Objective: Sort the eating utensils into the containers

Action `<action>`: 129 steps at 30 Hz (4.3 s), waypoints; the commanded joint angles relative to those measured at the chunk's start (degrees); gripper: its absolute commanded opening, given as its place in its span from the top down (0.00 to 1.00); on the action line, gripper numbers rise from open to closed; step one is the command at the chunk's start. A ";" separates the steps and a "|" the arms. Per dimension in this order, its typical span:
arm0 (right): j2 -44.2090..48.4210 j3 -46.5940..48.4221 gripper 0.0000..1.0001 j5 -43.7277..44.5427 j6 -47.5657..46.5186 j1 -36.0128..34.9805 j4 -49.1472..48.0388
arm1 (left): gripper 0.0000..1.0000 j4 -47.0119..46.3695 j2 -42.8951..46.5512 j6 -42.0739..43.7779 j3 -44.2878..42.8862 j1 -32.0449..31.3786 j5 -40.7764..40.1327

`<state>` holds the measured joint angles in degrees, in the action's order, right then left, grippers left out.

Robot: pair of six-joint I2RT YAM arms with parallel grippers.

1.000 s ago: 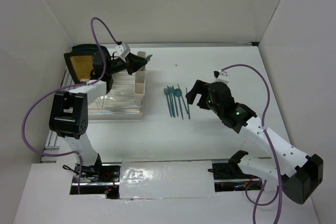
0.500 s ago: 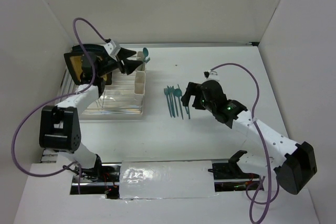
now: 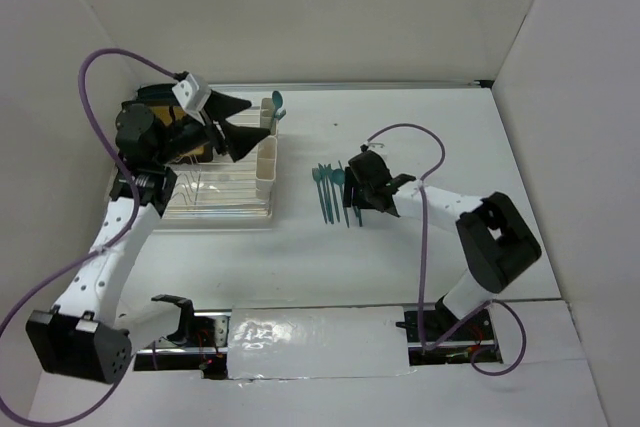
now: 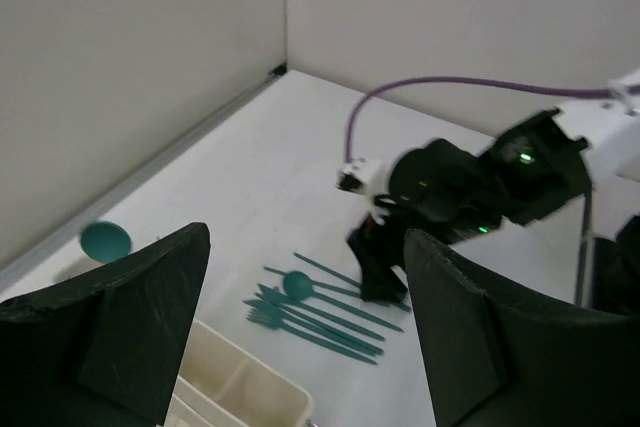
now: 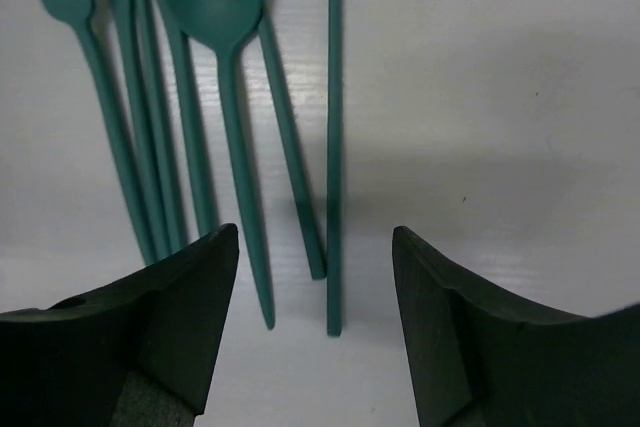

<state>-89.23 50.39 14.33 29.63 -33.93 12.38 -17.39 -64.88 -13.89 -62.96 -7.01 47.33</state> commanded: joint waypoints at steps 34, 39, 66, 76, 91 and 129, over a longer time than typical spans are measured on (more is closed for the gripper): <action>-20.45 18.08 0.62 0.00 -7.48 -0.70 -3.33 | 0.02 6.31 20.32 0.88 21.39 -2.84 -4.53; -22.83 19.22 0.66 0.79 -7.56 -0.70 -2.63 | 0.02 6.58 20.76 1.15 21.39 -2.84 -4.71; 4.76 17.46 1.00 -4.13 16.95 -0.52 -13.17 | 0.16 22.04 -9.45 -3.86 -3.65 -21.55 -20.96; 10.21 15.79 1.00 -3.08 18.80 -2.98 -15.80 | 0.18 24.07 -18.26 -3.16 -10.86 -27.18 -33.96; 13.20 12.80 1.00 -7.11 19.06 -3.42 -16.42 | 0.47 19.76 -21.78 0.88 -15.44 -27.27 -31.61; 30.70 13.44 0.00 -11.69 3.07 10.99 10.83 | 1.00 6.15 -13.08 3.34 -14.65 -2.07 -11.22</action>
<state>-57.52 67.88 1.85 34.76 -23.68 22.22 -3.18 -78.96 -11.97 -79.48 -11.29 28.42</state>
